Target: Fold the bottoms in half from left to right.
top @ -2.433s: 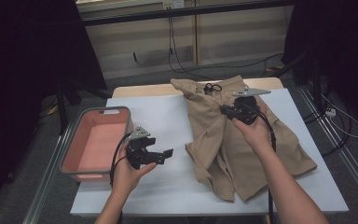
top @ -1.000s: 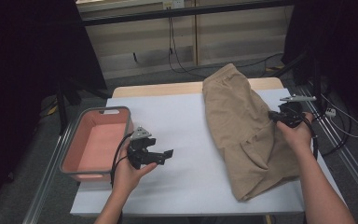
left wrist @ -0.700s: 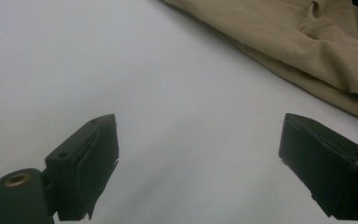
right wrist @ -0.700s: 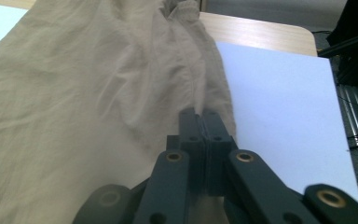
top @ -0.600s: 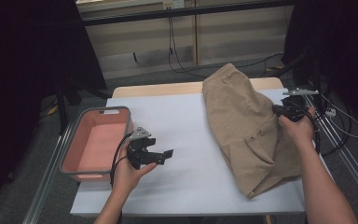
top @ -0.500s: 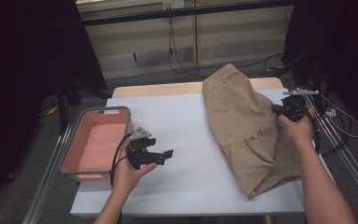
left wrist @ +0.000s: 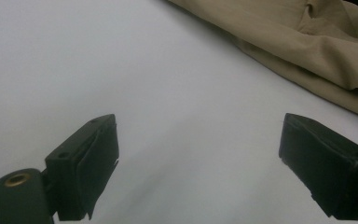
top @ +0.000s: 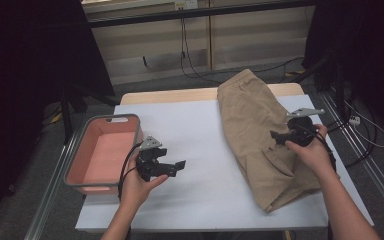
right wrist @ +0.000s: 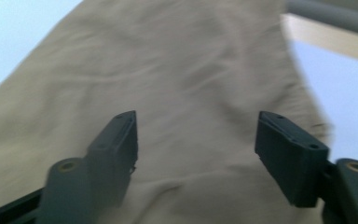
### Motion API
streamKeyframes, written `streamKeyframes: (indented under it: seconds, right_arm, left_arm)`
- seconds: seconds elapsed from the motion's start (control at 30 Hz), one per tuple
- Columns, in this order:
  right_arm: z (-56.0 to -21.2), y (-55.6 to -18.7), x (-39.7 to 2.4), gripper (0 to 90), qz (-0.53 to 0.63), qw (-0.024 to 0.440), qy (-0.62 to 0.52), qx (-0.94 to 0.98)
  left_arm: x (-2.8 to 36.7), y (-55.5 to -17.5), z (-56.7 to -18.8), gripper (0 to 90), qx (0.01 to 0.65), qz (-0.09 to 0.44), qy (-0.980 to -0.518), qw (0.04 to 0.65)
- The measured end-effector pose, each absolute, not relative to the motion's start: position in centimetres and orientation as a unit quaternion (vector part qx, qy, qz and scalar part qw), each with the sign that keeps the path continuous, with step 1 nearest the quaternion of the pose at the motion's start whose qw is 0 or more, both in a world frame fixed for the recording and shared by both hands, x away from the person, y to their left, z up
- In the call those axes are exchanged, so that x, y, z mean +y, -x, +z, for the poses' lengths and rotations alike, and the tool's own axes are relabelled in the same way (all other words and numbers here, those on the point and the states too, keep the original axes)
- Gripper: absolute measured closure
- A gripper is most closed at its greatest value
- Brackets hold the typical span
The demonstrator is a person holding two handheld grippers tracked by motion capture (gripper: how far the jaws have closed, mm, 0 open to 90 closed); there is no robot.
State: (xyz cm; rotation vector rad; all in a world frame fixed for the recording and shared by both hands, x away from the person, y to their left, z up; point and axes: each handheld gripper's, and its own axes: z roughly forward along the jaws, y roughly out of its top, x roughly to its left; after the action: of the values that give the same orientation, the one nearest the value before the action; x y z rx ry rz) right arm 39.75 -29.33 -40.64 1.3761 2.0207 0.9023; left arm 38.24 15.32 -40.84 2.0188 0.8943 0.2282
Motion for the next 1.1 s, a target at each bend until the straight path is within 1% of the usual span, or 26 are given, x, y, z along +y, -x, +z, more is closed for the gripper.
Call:
streamKeyframes:
  seconds: [0.17,0.37,0.6,0.63,0.9,0.97,1.1]
  right_arm:
    - [-41.9,-38.4,-27.5,28.1,0.334,0.249,-0.491,0.765]
    - [-43.1,-37.2,-26.7,27.7,0.324,0.247,-0.481,0.776]
    - [-44.2,-35.8,-26.2,34.7,0.298,0.246,-0.473,0.792]
    - [-44.3,-35.7,-26.3,37.7,0.294,0.244,-0.472,0.794]
    - [-45.0,-34.4,-27.5,71.5,0.289,0.230,-0.475,0.799]
    - [-45.0,-34.4,-27.9,76.5,0.296,0.229,-0.479,0.794]
    - [-44.6,-34.2,-28.2,81.5,0.307,0.232,-0.480,0.788]
  left_arm:
    - [15.5,-38.3,-40.9,11.8,0.363,0.093,-0.815,0.443]
    - [15.5,-38.2,-40.9,11.8,0.364,0.092,-0.814,0.444]
    - [15.7,-38.2,-40.8,11.8,0.366,0.093,-0.812,0.445]
    - [15.7,-38.2,-40.9,11.8,0.366,0.093,-0.812,0.444]
    - [15.7,-38.1,-40.9,11.8,0.368,0.092,-0.811,0.445]
    - [15.7,-38.1,-40.9,11.9,0.367,0.092,-0.812,0.445]
    - [15.7,-38.1,-41.0,11.9,0.366,0.092,-0.813,0.443]
